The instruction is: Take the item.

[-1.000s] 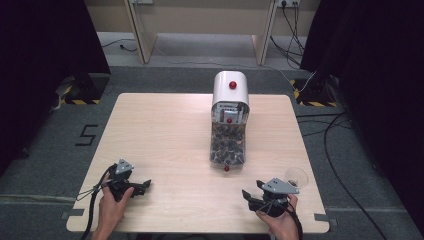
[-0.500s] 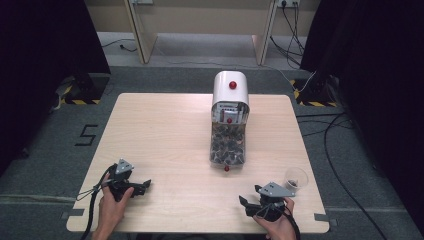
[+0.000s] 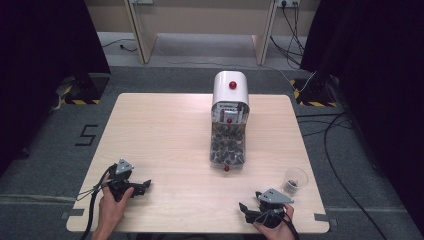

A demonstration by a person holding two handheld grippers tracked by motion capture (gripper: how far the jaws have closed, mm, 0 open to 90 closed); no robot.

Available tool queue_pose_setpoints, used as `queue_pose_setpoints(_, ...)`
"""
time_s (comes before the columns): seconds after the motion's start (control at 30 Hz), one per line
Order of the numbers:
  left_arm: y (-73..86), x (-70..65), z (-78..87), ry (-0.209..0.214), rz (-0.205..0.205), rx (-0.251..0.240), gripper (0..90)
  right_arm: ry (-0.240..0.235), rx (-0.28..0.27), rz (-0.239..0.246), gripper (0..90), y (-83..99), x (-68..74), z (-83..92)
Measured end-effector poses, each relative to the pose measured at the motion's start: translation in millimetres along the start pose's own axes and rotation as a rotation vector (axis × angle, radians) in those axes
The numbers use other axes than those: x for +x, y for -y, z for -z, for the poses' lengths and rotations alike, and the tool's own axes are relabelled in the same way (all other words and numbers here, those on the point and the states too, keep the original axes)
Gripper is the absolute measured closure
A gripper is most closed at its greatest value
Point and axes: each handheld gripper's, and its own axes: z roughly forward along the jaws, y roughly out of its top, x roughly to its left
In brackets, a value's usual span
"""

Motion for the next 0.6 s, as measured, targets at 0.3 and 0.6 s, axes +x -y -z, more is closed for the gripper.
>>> queue_pose_setpoints(0.3, 0.1, -0.1, -0.1, 0.0, 0.0, -0.002, 0.0, 0.016, 0.008, 0.008, 22.4, 10.5, 3.3, 3.8)
queue_pose_setpoints(0.6, 0.1, 0.0, -0.1, -0.001, 0.0, -0.002, 0.0, 0.044, 0.005, 0.051, 15.9, 17.1, 7.2, 5.5)
